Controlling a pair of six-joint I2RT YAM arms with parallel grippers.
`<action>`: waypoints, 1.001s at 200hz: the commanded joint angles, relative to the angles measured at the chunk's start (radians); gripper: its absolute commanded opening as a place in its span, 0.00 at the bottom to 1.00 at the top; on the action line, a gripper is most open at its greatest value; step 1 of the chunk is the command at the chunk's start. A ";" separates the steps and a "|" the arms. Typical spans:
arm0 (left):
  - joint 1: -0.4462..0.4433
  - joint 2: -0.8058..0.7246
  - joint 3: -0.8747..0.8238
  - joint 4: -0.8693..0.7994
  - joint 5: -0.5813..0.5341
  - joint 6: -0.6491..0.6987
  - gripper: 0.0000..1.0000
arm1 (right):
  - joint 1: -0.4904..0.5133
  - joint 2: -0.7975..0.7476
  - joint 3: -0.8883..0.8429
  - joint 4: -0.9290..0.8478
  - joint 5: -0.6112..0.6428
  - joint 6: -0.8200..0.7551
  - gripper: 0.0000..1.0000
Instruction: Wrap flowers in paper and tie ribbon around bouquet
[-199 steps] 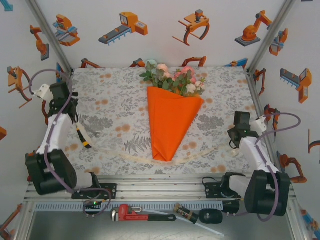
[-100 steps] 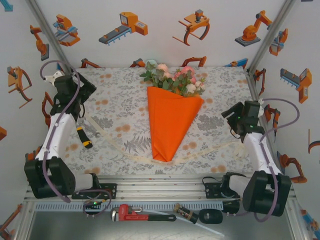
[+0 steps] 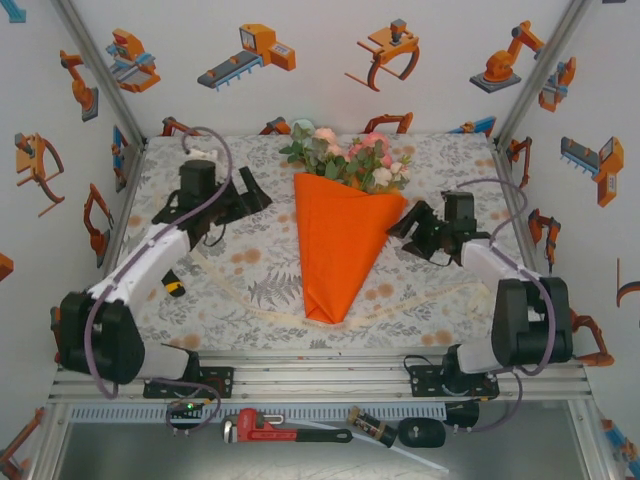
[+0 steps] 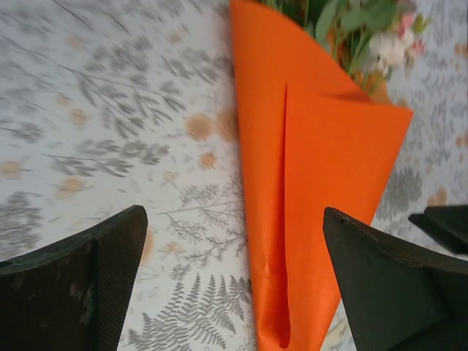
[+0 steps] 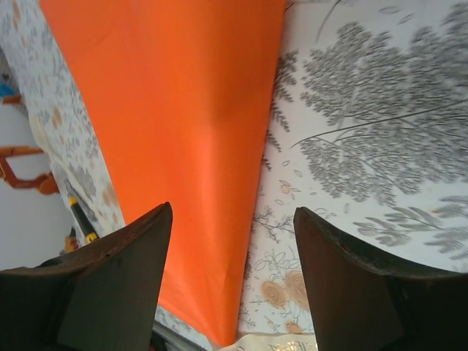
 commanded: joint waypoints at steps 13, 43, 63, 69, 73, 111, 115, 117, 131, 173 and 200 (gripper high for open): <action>-0.089 0.170 0.010 0.153 0.167 -0.022 0.97 | 0.057 0.071 -0.049 0.143 -0.095 0.041 0.66; -0.113 0.320 0.013 0.310 0.345 -0.115 0.97 | 0.104 0.109 -0.093 0.171 -0.090 0.053 0.67; -0.124 0.349 -0.016 0.379 0.362 -0.141 0.97 | 0.118 0.121 -0.134 0.201 -0.093 0.069 0.67; -0.130 0.351 -0.020 0.378 0.360 -0.137 0.97 | 0.123 0.122 -0.146 0.208 -0.093 0.073 0.67; -0.132 0.352 -0.025 0.378 0.362 -0.136 0.97 | 0.127 0.123 -0.154 0.214 -0.092 0.075 0.67; -0.159 0.373 -0.092 0.394 0.362 -0.148 0.98 | 0.197 0.138 -0.213 0.290 -0.051 0.109 0.67; -0.160 0.376 -0.097 0.394 0.358 -0.147 0.97 | 0.202 0.141 -0.220 0.301 -0.044 0.117 0.67; -0.162 0.377 -0.101 0.395 0.356 -0.147 0.96 | 0.204 0.143 -0.222 0.306 -0.042 0.121 0.67; -0.167 0.385 -0.126 0.407 0.347 -0.152 0.93 | 0.215 0.156 -0.238 0.344 -0.032 0.144 0.66; -0.186 0.405 -0.165 0.447 0.347 -0.175 0.79 | 0.223 0.151 -0.243 0.325 0.040 0.164 0.55; -0.199 0.438 -0.177 0.522 0.361 -0.231 0.60 | 0.222 0.153 -0.223 0.310 0.066 0.162 0.46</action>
